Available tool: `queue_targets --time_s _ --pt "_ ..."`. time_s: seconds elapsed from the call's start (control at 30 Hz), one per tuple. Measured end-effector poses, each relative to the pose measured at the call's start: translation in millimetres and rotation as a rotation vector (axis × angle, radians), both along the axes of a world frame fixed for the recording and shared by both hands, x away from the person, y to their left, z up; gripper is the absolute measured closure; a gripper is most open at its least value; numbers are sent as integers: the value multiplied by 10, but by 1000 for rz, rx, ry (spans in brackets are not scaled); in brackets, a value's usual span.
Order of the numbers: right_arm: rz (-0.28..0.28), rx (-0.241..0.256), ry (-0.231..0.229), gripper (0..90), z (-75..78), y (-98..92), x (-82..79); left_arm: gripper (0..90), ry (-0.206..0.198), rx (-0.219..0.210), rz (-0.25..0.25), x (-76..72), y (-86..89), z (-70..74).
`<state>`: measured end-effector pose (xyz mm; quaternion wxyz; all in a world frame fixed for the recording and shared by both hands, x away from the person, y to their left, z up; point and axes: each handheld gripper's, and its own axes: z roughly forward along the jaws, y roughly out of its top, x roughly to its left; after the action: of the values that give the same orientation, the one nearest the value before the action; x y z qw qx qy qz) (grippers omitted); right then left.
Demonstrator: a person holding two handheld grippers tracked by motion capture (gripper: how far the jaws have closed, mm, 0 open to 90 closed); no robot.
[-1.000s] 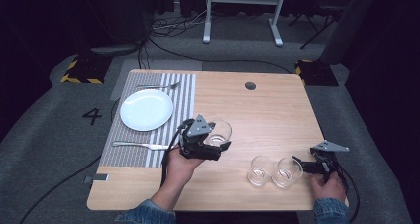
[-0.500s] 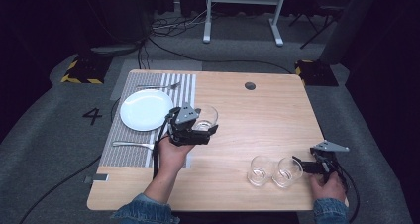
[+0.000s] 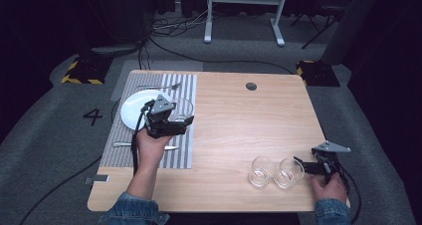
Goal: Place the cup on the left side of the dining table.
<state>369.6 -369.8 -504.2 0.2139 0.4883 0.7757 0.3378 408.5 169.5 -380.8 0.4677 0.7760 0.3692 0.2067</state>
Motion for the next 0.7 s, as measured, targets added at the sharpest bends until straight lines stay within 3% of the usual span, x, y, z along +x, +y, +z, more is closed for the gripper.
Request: queue_targets --time_s 0.3,0.5,0.6,0.67,0.7 --pt "0 0 0 129 0 0 0 201 30 -7 80 131 249 -147" --pt "0 0 0 129 0 0 0 201 92 -3 102 214 340 -265" --pt "0 0 0 129 0 0 0 201 126 38 115 266 357 -354" --pt "0 0 0 128 0 0 0 201 137 41 111 279 363 -376" --pt "0 0 0 129 0 0 0 201 162 38 106 313 375 -433"
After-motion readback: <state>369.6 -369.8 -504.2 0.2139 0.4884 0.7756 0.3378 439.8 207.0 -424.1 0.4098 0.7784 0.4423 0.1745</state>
